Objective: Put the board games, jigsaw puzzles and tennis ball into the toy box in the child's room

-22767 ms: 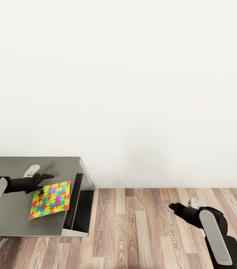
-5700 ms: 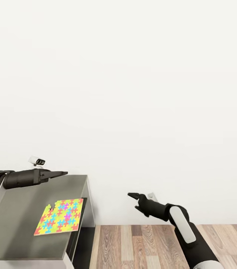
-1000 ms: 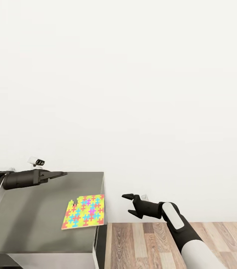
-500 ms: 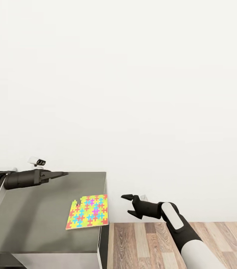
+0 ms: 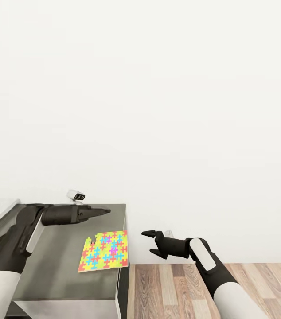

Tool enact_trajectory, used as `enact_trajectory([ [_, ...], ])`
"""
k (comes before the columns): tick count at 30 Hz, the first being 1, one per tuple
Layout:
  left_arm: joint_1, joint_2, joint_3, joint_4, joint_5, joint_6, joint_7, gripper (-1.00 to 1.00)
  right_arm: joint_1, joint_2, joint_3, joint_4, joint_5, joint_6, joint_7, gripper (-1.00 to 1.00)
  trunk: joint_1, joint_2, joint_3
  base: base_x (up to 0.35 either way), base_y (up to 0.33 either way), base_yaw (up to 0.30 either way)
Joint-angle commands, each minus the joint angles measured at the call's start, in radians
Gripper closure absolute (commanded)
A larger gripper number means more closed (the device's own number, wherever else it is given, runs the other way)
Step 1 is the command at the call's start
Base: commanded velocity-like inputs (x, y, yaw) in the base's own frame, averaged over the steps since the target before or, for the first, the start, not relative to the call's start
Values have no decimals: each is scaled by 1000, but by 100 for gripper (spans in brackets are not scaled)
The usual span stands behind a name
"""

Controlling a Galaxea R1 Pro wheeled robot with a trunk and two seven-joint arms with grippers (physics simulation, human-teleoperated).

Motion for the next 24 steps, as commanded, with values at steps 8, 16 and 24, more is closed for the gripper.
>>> enact_trajectory([
  [8, 0, -38, -29, -3, -15, 11, -4, -100, -3, 0, 0, 2, 12, 22, 7, -100, 0, -1, -1, -29, 71, 0],
  [16, 0, -39, -27, -5, -16, 10, -4, -100, -4, 2, 0, 2, 13, 23, 7, -100, 0, -1, -1, -34, 80, 0],
  [24, 0, -38, -26, -6, -17, 10, -4, -100, -4, 2, 0, 2, 13, 23, 9, -100, 0, -1, -1, -29, 115, 0],
])
